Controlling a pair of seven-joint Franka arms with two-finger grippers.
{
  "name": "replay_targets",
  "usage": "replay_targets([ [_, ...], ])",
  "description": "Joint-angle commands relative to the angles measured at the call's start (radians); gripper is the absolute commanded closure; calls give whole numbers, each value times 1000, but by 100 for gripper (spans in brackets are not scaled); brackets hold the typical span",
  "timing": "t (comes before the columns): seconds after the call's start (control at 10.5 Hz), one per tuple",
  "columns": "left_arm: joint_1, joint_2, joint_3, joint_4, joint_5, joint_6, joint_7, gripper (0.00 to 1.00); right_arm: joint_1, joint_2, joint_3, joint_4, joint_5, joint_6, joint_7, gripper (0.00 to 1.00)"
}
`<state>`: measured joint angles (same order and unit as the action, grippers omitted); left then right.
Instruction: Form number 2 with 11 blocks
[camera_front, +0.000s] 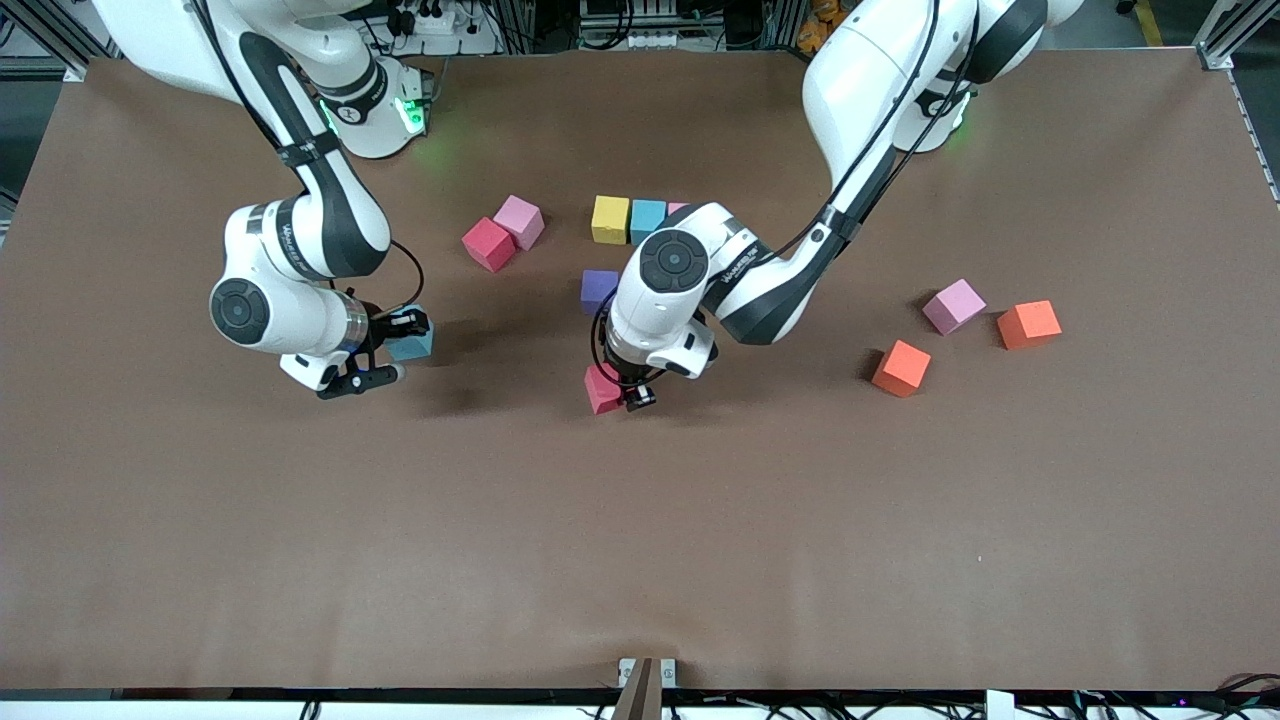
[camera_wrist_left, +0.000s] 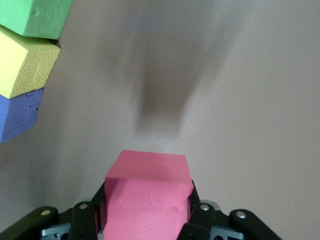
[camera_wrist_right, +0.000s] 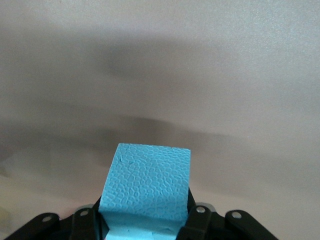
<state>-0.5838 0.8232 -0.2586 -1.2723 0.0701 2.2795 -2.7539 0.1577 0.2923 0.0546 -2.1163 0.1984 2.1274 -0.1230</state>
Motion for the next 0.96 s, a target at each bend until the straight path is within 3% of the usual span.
replay_targets([
  [0.0, 13, -90, 4, -45, 140, -90, -10, 84, -7, 8, 4, 18, -2, -17, -6, 54],
  [0.86, 19, -125, 4, -64, 125, -106, -9, 84, -7, 8, 4, 18, -4, -14, -6, 54],
])
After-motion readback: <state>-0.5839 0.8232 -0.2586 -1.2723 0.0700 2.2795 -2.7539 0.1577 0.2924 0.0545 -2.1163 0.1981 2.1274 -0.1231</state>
